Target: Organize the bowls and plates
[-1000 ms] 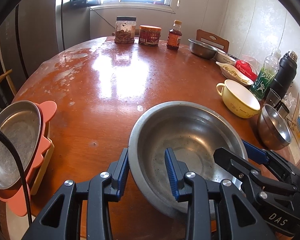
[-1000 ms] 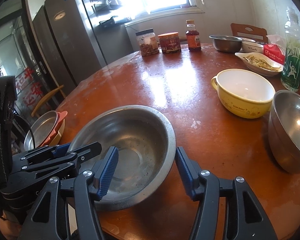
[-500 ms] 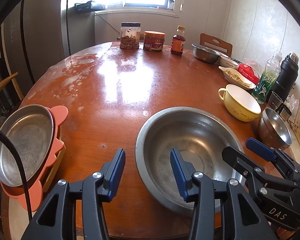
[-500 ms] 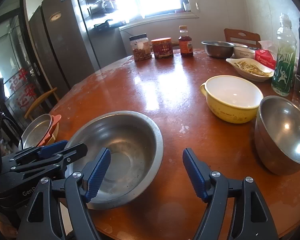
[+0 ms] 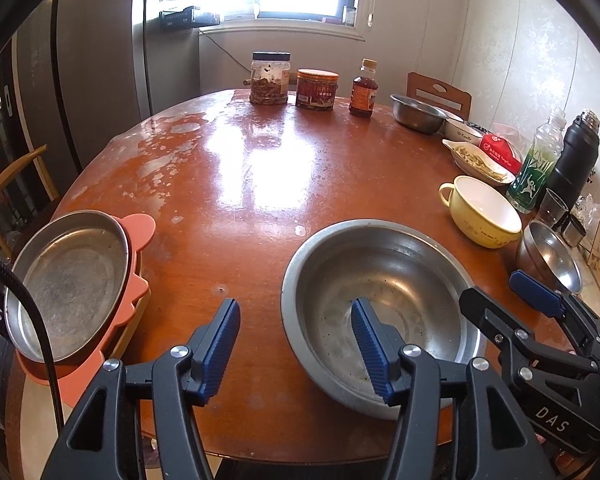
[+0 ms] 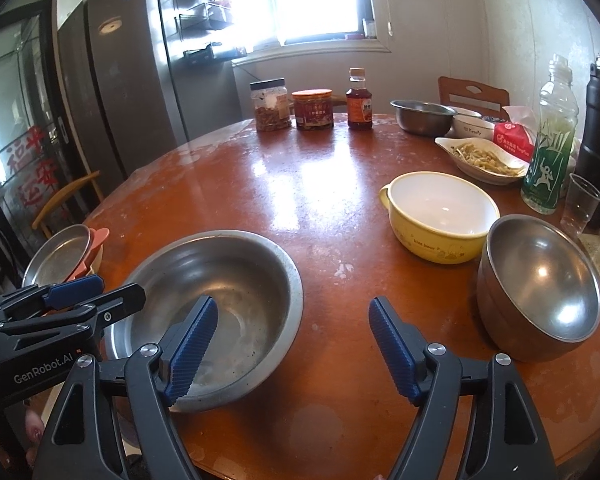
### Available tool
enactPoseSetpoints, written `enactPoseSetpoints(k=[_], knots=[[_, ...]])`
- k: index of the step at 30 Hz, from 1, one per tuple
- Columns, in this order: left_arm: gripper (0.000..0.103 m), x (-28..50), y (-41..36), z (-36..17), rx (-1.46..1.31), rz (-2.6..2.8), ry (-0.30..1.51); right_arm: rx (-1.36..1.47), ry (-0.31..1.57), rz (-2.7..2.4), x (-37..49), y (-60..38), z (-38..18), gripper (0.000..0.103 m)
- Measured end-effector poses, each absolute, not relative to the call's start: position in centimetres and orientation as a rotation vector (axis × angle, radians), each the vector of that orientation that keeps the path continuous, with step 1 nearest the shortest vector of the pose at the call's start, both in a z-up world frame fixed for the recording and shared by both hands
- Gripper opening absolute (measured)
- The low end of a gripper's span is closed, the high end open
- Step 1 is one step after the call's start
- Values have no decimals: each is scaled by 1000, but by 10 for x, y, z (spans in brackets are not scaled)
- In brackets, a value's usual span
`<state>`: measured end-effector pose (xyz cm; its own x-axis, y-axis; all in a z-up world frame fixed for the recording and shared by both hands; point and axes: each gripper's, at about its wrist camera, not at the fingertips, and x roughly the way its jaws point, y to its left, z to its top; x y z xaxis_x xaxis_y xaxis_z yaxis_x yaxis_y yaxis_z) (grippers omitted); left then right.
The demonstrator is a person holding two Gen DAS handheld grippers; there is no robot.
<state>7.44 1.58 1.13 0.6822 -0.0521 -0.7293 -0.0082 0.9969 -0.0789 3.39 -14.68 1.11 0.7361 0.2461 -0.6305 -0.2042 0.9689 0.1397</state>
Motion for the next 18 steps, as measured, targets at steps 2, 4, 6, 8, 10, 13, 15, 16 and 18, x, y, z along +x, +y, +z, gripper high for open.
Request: enactPoseSetpoints(k=[2,4,6,8,10,13,15,16,18], knots=[[58,72,16,13,-79,-22,815,56,682,251,31,-147,15,79],[58,70,14,16,-76,-19,809,40,656,251,26,-147,20,79],[58,67,12,20,-75,-21,803,30,631,246,22,-148,25,79],[58,64,9,24,-77,-28,797,27,612,244,18,-151,30,80],[60,61,5,28,-68,-25,789,28,592,242,15,-155,34,80],[65,57,0,34,-62,-27,775,44,576,244,11,-163,40,80],[66,54,-5,38,-58,-33,767,51,566,239,8,-169,43,80],[66,53,-6,39,-57,-34,764,54,561,238,7,-172,45,80],[67,51,-11,42,-51,-39,761,57,558,240,5,-177,48,80]])
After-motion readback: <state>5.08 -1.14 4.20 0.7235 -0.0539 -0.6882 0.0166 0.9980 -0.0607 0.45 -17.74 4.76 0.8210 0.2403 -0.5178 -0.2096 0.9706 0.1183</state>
